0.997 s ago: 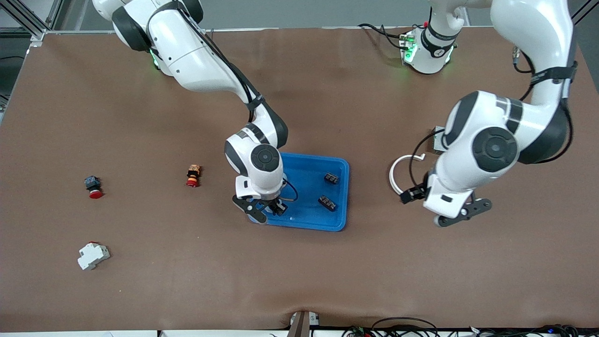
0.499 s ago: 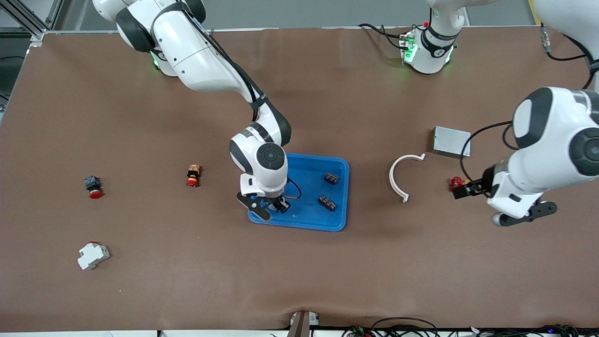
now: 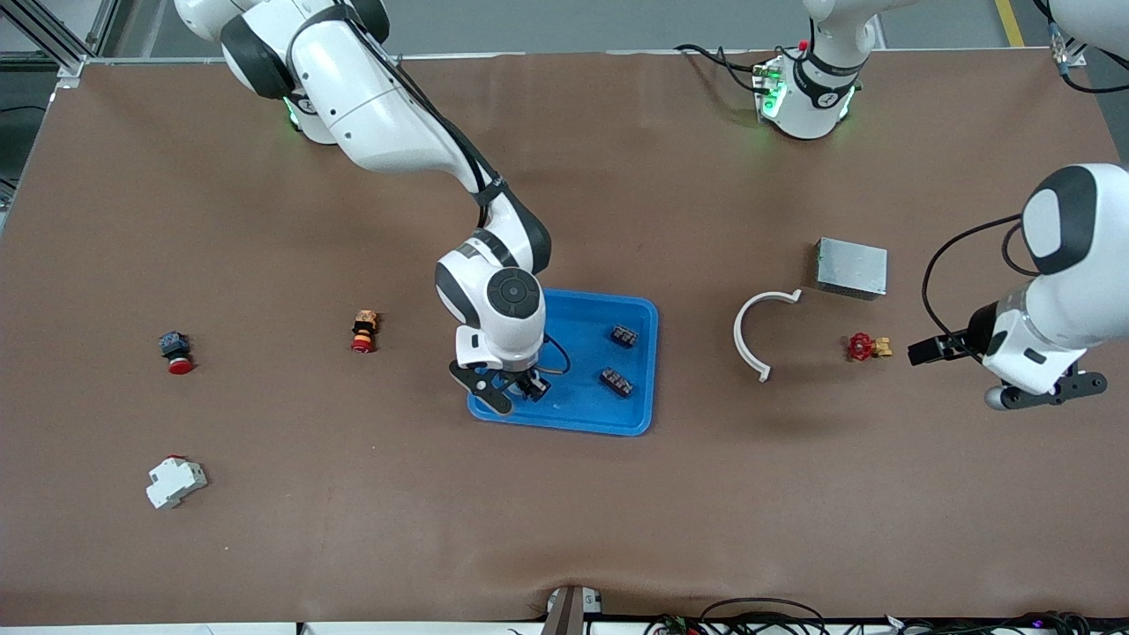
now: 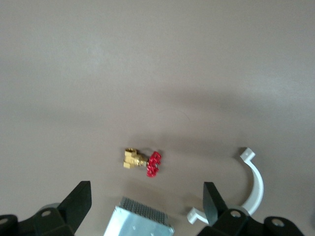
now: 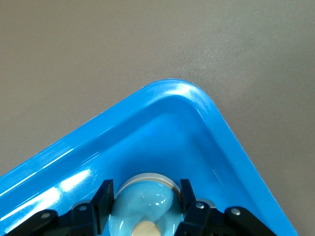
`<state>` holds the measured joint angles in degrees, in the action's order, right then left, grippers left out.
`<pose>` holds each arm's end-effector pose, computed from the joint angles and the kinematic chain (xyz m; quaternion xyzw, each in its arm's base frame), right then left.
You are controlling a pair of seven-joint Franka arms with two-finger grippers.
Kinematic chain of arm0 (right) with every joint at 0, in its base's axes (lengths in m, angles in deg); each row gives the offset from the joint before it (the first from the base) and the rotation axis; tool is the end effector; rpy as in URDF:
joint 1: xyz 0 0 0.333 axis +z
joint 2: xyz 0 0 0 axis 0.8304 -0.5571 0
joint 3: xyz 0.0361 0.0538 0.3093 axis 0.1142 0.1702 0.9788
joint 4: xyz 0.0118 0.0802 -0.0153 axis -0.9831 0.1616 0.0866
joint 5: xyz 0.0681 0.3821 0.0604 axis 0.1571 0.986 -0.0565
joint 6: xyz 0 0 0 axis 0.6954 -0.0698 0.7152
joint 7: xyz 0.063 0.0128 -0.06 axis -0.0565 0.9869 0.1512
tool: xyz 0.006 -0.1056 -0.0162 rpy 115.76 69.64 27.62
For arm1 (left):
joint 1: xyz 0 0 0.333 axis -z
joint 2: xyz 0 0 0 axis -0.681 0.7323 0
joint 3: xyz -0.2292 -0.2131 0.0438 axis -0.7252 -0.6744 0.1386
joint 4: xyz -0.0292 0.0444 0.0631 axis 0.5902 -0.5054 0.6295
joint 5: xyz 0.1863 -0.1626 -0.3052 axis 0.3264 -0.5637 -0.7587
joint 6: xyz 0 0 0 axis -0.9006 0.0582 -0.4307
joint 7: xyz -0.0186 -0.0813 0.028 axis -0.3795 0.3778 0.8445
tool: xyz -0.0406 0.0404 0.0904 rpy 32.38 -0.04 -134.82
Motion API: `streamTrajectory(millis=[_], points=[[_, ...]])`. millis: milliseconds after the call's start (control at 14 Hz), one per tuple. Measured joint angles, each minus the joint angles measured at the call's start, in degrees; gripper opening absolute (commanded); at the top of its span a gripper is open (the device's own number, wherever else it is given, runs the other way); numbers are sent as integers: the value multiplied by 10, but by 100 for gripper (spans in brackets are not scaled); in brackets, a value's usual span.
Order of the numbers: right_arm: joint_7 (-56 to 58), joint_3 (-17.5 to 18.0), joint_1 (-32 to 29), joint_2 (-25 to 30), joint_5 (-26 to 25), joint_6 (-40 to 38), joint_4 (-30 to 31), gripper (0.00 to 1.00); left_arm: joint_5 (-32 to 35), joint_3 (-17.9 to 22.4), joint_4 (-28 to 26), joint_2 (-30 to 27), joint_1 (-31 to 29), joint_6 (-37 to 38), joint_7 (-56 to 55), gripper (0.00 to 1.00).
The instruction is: Place electrolytic capacitor and blue bell in tray
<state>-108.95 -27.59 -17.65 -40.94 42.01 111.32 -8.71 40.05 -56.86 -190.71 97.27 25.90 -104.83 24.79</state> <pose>0.6060 0.4435 0.1929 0.9402 -0.3312 0.0753 0.0267 0.6253 0.0140 0.4059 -0.9969 -0.0774 0.0024 0.0103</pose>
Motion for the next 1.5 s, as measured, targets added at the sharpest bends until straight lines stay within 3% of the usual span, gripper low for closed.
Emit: streamTrajectory(millis=[214, 712, 1069, 1496], points=[[-7, 0, 0, 0, -4, 1, 0, 100, -4, -1, -93, -62, -19, -49, 46, 100], [2, -3, 0, 2, -5, -19, -16, 100, -78, 1, -105, -190, -53, 48, 115, 100], [122, -11, -15, 40, -6, -149, -60, 100, -81, -1, -27, -216, -52, 158, 115, 100], [398, -13, -132, 163, -5, -278, -65, 100, -87, -3, 57, -200, -51, 219, 115, 100]])
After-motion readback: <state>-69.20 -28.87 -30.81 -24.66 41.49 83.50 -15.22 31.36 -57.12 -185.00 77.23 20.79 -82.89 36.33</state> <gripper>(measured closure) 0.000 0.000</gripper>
